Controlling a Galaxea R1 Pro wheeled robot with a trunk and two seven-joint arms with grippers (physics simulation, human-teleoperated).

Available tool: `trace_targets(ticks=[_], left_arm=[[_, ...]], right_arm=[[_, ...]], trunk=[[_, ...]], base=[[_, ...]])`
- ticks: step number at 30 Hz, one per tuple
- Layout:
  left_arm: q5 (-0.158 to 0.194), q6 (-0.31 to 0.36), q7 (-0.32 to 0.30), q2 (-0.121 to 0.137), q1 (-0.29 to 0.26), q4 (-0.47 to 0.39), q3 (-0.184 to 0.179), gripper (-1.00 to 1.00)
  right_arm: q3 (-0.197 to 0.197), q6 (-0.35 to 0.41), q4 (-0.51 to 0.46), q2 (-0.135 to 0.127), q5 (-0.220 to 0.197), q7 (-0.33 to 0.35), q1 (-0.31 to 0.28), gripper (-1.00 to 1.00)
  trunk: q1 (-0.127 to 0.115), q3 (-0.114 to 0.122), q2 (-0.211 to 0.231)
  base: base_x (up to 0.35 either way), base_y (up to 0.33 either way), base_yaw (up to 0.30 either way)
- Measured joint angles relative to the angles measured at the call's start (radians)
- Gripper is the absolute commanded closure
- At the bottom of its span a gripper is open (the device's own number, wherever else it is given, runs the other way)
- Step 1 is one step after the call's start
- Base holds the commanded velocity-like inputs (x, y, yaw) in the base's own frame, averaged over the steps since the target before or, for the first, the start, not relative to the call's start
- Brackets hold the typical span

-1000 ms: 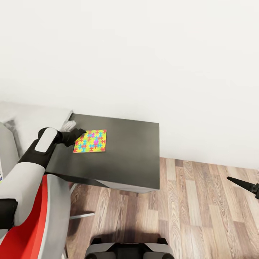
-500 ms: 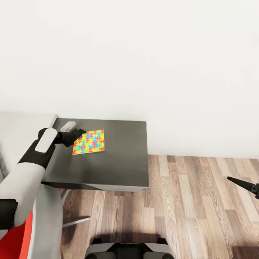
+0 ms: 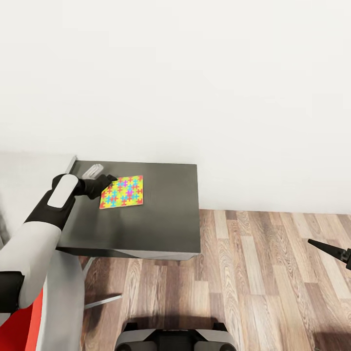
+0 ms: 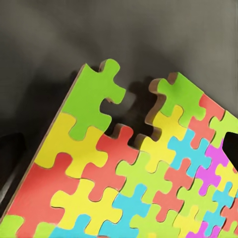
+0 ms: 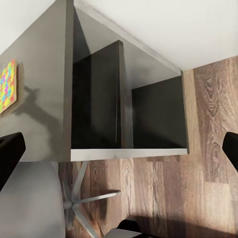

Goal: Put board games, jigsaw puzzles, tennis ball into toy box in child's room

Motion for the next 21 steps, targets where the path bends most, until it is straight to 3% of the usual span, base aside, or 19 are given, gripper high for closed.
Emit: trace_targets(ticks=[6, 21], left_arm=[[0.007, -0.003, -0.002, 0.0, 0.001, -0.005, -0.001, -1.0], [0.009, -0.003, -0.001, -0.003, 0.001, -0.006, -0.001, -1.0]], right_arm=[[0.0, 0.0, 0.0, 0.0, 0.0, 0.0, 0.0, -1.0], [0.0, 0.0, 0.0, 0.0, 0.0, 0.0, 0.0, -1.0]], trunk=[[0.002, 0.0, 0.0], [0.002, 0.0, 0.0]], base=[[-0.027, -0.073, -0.003], [-0.076, -0.19, -0.006]])
